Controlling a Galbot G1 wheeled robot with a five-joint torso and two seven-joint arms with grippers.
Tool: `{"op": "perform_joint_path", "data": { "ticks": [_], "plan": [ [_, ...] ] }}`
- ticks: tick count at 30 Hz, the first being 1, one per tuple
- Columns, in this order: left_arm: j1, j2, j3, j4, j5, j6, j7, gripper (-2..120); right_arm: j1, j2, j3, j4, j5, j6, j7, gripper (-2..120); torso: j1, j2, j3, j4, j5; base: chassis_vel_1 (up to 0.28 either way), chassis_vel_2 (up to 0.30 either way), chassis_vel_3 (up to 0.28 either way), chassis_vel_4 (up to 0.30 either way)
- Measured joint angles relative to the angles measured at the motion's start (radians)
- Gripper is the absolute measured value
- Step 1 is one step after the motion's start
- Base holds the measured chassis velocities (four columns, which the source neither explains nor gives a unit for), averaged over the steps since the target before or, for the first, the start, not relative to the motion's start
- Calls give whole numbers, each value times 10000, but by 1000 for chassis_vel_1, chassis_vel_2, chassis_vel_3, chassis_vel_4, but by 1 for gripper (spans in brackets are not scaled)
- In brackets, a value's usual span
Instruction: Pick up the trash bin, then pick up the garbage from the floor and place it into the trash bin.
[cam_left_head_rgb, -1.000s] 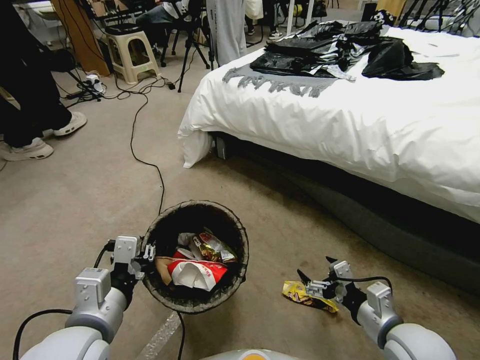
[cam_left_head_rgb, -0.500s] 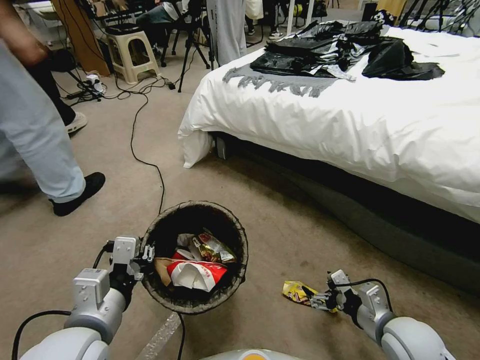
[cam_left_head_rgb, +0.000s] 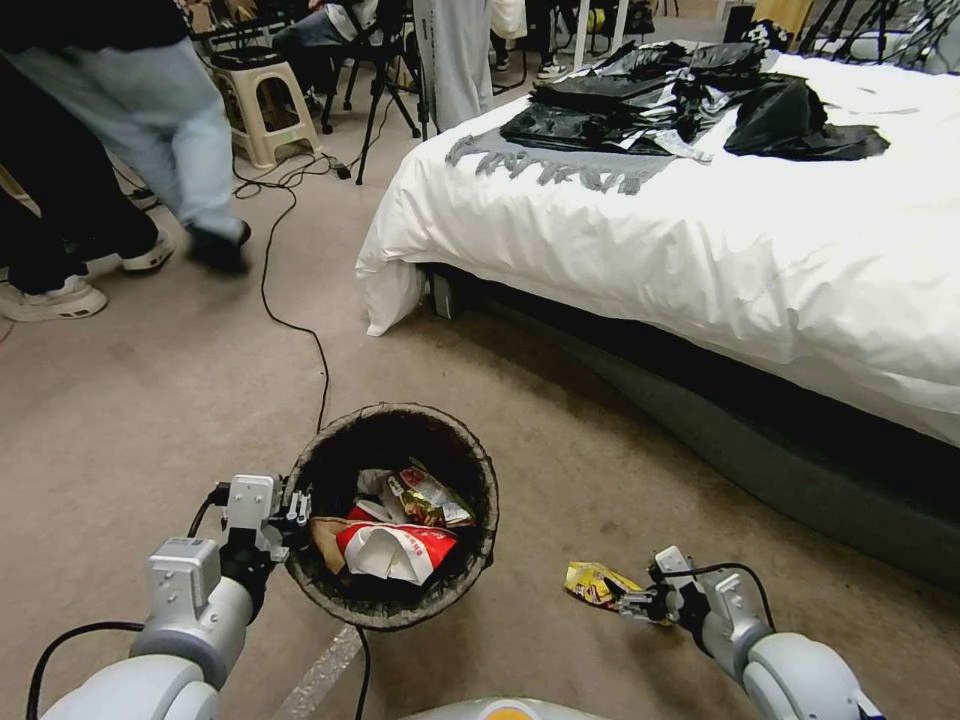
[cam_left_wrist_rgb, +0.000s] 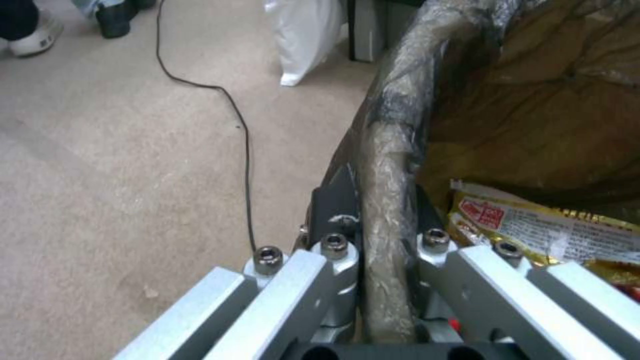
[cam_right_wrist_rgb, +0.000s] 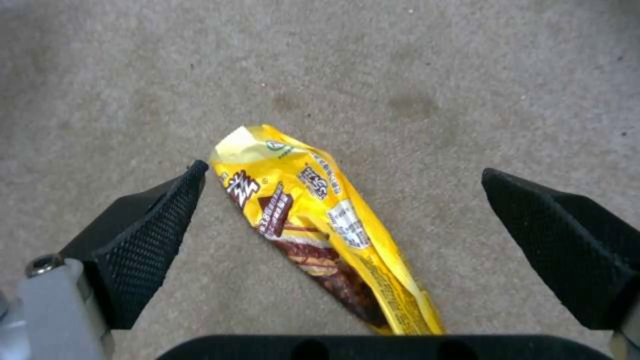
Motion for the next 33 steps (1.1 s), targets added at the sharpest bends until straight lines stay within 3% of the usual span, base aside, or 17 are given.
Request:
{"op": "perform_joint_path", "data": {
  "ticks": [33],
  "plan": [
    [-13,26,-28,0,-77,-4,36,1,981,1012,-718,-2440,-419,587,364,100,0,0,-1,0,0,0,0,0,0]
  ]
}}
